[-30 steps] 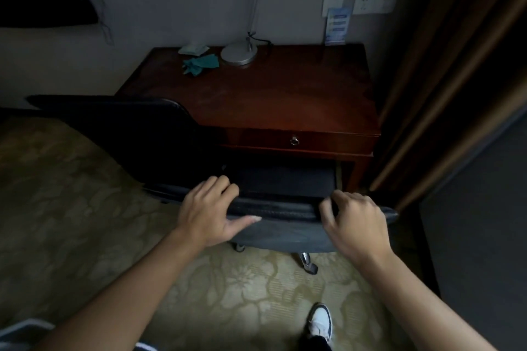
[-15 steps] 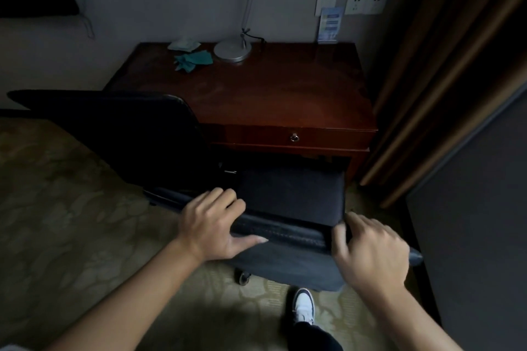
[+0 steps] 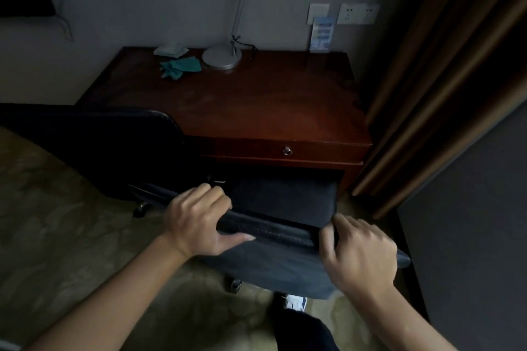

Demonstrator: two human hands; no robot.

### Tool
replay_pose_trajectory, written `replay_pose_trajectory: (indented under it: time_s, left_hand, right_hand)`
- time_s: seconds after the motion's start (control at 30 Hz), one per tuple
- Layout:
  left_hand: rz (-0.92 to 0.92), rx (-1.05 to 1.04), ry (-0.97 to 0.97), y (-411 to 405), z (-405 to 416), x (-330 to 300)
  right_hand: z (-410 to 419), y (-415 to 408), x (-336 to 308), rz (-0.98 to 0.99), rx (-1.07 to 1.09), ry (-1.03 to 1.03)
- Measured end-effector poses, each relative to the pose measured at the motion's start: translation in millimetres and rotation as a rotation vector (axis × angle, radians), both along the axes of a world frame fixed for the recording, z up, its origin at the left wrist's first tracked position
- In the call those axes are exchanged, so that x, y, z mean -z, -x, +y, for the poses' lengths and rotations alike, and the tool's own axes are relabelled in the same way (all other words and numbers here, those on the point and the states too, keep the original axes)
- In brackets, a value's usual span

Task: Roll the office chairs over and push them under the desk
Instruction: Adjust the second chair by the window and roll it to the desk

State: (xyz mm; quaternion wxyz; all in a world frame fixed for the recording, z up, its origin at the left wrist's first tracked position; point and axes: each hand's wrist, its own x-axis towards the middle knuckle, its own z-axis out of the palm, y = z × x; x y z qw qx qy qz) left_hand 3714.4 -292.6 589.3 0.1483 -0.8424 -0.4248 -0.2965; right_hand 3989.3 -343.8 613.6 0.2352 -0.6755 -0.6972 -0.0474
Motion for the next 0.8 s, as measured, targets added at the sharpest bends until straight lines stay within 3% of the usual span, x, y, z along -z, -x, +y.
replay_pose_trajectory:
  time_s: [0.5,0.8]
  left_hand:
    - [-0.035,-0.088,-0.080,-26,115,-4]
    - [-0.078,-0.122,-0.185,-52,129,4]
  right_hand:
    - [138,-23,1,-0.033,0.020,-0.182]
    - [170,-53,7,-0.077,-0.085,-0.257]
